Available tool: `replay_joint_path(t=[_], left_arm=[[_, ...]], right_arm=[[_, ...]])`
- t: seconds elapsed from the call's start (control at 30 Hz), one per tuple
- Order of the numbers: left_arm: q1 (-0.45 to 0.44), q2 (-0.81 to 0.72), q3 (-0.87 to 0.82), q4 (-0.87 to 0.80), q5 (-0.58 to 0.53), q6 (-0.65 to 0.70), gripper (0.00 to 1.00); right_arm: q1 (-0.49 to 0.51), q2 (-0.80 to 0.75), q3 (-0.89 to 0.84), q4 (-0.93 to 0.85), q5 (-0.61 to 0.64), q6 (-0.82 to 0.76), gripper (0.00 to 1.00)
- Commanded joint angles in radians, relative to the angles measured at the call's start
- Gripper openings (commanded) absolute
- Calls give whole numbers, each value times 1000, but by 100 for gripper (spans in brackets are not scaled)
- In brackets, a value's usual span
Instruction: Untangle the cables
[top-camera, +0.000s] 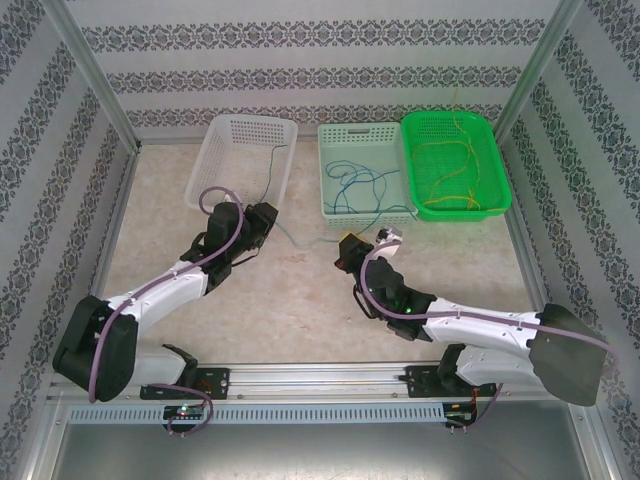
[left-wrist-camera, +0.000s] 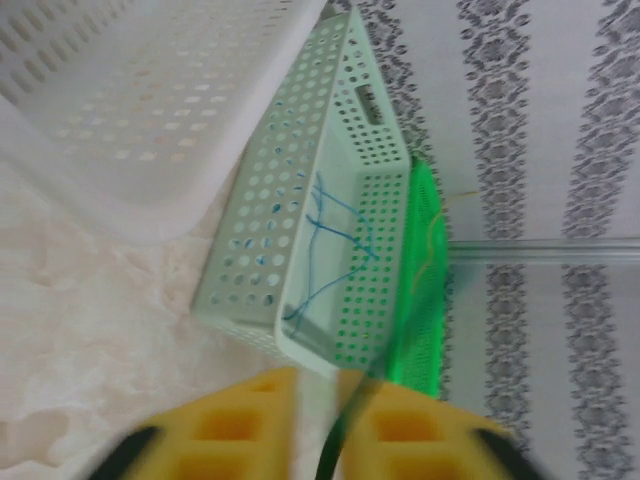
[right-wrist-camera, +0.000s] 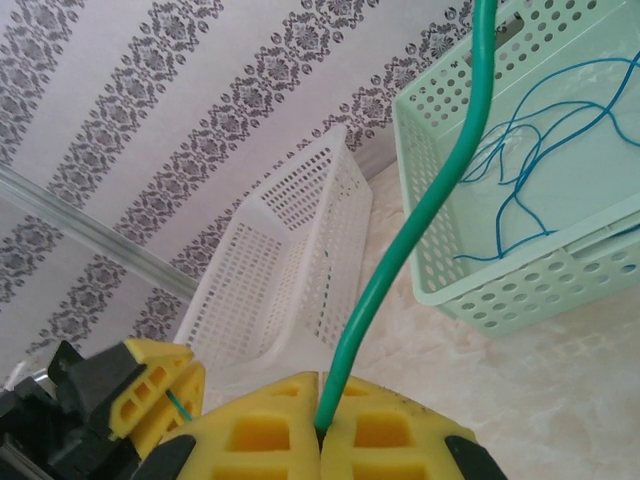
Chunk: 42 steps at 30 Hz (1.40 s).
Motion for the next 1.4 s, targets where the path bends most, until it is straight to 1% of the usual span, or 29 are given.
replay_joint_path(t=[0.0, 0.07, 0.13, 0.17, 0.23, 0.27, 0.33, 0.37, 0.4, 0.43, 0.53, 0.57, 0.63, 0.7, 0.77, 0.87, 0.93, 1.03, 1.07, 1.13, 1.3, 1.37], left_arm=[[-5, -70, 121, -285, -81, 203, 79], [-5, -106, 175, -408, -128, 329, 89], [-2, -136, 204, -490, -165, 421, 97], [1, -151, 213, -515, -173, 475, 99], [4, -178, 239, -581, -224, 560, 100], [4, -193, 251, -600, -248, 624, 100], [4, -218, 279, -632, -288, 740, 100], [4, -228, 289, -627, -272, 817, 100], [4, -232, 300, -622, -237, 886, 99], [5, -229, 315, -612, -160, 966, 96], [-6, -187, 365, -616, 221, 1200, 80], [-21, -163, 386, -635, 298, 1253, 78], [-69, -118, 419, -685, 347, 1350, 75], [-126, -79, 449, -734, 351, 1439, 74], [-163, -31, 470, -766, 367, 1473, 71], [-170, 17, 479, -773, 432, 1473, 70], [-178, 43, 478, -767, 452, 1465, 69], [-187, 82, 483, -774, 427, 1462, 66], [-187, 95, 488, -776, 393, 1456, 63], [-187, 108, 493, -777, 335, 1444, 61], [-187, 148, 502, -771, 355, 1439, 60], [-187, 165, 506, -764, 355, 1423, 58]], right_arm=[[-39, -5, 80, -102, -21, -25, 0], [-101, -13, 132, -237, -124, -3, 0], [-164, -11, 178, -335, -225, 0, 0], [-201, -8, 205, -378, -290, -1, 0], [-272, 1, 242, -439, -429, -12, 0], [-302, 7, 260, -472, -496, -21, 0], [-341, 23, 303, -542, -601, -58, 0], [-350, 35, 332, -594, -630, -84, 0], [-354, 48, 362, -642, -652, -109, 0], [-355, 67, 395, -699, -670, -135, 0], [-366, 131, 474, -793, -747, -165, 0], [-369, 151, 493, -794, -785, -167, 0], [-371, 185, 525, -787, -837, -170, 0], [-372, 208, 556, -790, -867, -177, 0], [-376, 218, 581, -797, -885, -184, 0], [-386, 215, 592, -796, -899, -184, 0], [-393, 206, 588, -779, -916, -176, 0], [-398, 197, 585, -755, -938, -171, 0], [-398, 195, 585, -753, -941, -171, 0], [-398, 190, 583, -745, -955, -172, 0], [-400, 172, 560, -693, -968, -156, 0], [-402, 164, 549, -663, -976, -148, 0]])
